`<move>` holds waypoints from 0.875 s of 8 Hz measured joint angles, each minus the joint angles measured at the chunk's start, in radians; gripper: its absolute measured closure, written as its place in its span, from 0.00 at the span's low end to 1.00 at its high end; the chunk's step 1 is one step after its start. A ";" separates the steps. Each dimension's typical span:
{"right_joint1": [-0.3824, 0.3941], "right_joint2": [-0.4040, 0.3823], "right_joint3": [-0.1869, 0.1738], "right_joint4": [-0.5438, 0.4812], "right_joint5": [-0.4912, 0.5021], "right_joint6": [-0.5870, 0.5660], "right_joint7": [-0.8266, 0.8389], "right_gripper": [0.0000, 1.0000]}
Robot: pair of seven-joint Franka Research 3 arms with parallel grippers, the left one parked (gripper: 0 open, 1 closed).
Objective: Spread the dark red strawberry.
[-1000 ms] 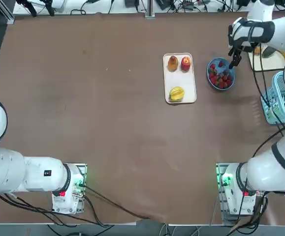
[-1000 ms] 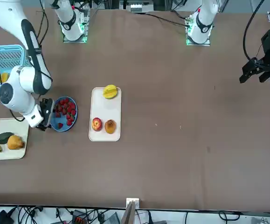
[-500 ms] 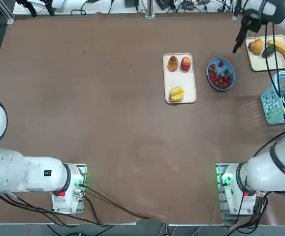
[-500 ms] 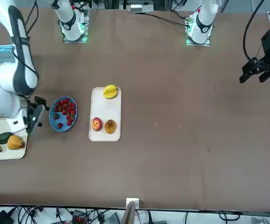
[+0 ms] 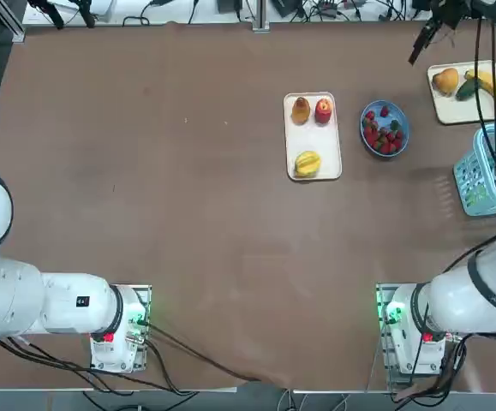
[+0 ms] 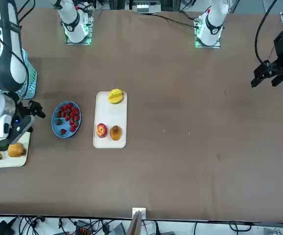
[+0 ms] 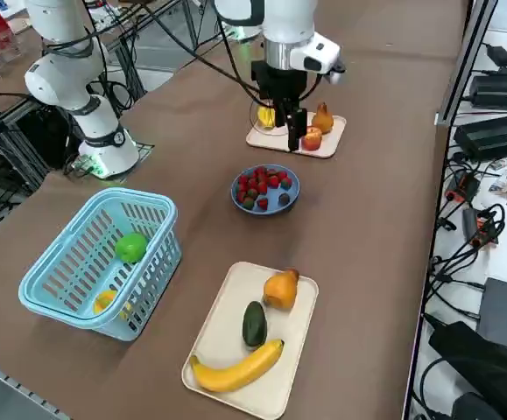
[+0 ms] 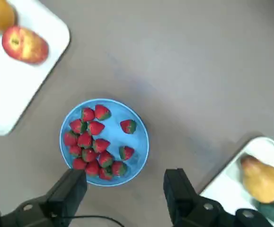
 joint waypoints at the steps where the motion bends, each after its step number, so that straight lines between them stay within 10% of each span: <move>1: 0.001 -0.021 0.002 0.005 0.000 -0.001 0.085 0.00; 7: 0.002 -0.240 0.002 0.022 -0.015 -0.215 0.544 0.00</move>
